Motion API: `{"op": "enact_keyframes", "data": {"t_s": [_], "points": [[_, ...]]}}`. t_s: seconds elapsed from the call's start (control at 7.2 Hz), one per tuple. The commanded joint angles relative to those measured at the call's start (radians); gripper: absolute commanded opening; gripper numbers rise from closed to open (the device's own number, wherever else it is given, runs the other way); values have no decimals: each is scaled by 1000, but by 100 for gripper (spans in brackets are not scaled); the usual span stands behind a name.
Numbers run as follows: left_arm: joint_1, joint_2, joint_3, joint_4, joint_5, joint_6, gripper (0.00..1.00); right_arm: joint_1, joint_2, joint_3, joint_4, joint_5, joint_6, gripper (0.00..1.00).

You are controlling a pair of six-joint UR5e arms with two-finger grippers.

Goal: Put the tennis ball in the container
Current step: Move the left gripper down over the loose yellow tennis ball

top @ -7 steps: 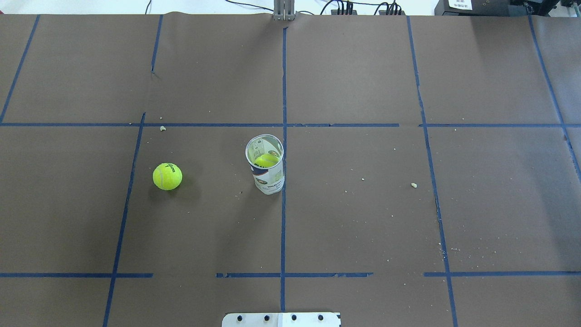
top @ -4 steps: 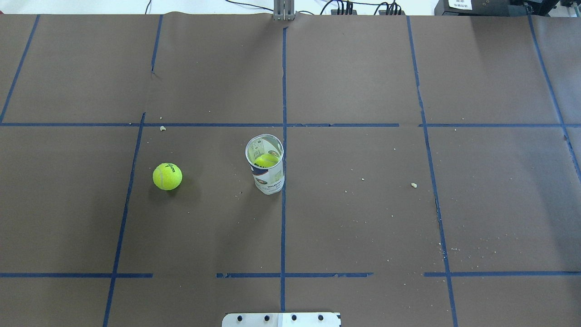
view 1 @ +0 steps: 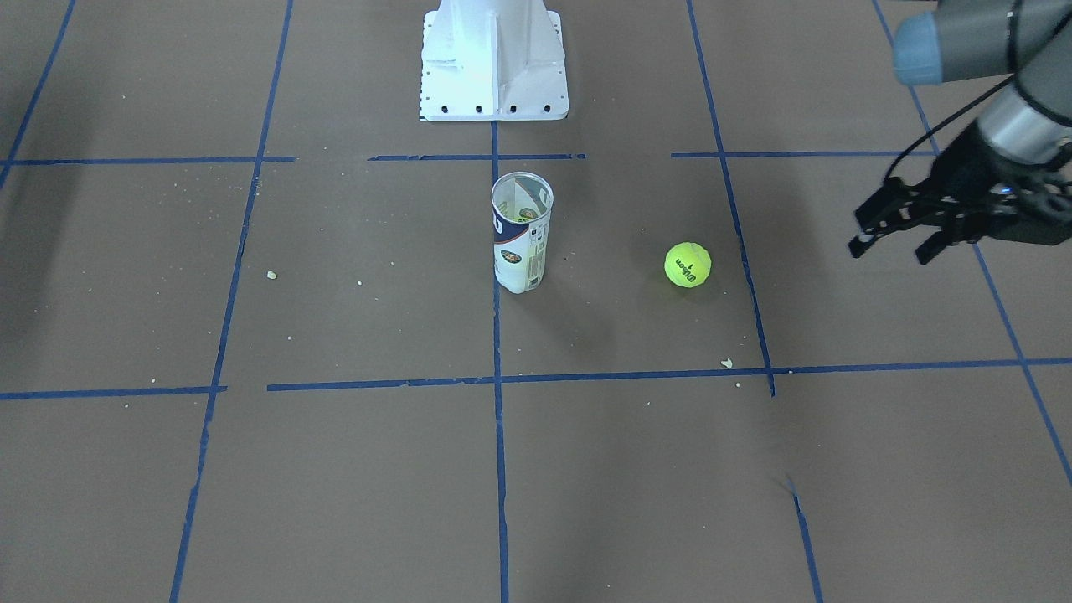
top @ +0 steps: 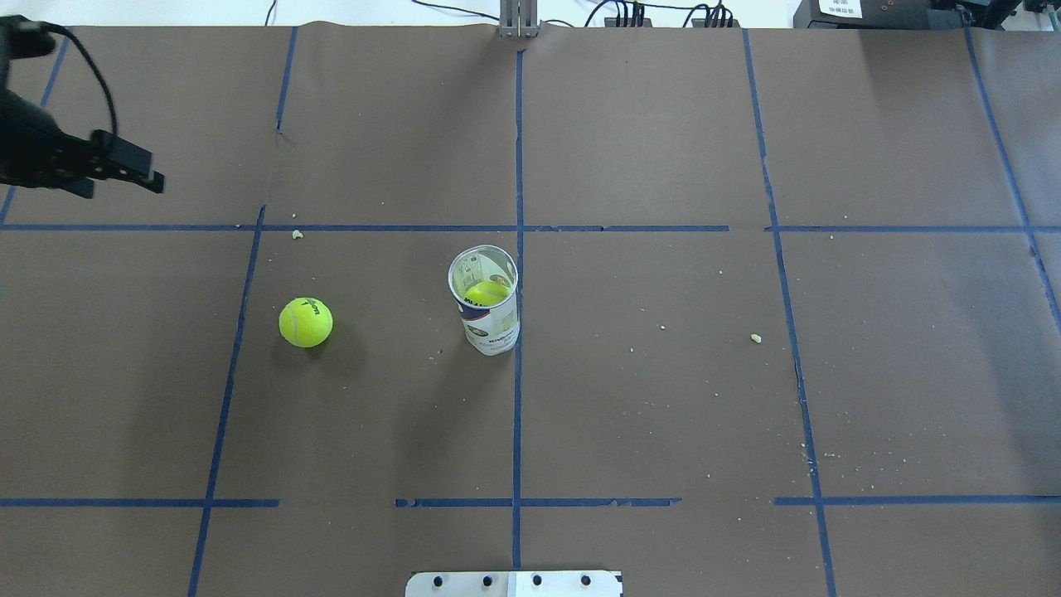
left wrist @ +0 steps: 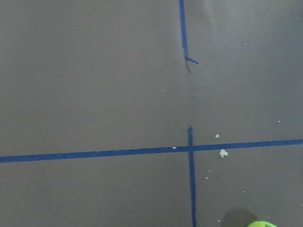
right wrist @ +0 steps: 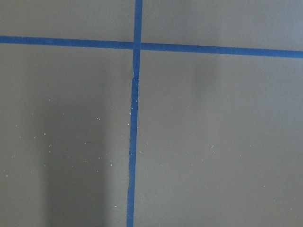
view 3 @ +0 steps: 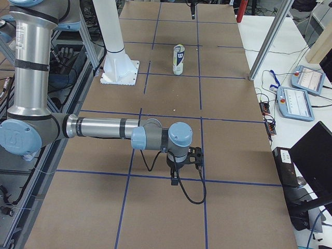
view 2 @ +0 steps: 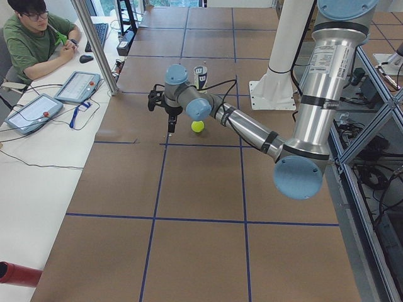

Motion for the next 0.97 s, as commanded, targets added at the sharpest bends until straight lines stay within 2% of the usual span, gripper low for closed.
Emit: {"op": "enact_keyframes", "data": {"t_s": [0.0,0.14,0.28,0.83], "points": [[206,-57,-8,5,166,-202,100,0,1,0,0,0,0,100],[271,-63,-5,46,255,-214,100,0,-1,0,0,0,0,100],[310,-93,3,107,303,-216,100,0,-1,0,0,0,0,100],[356,-103,40,106,317,-248,100,0,-1,0,0,0,0,100]]}}
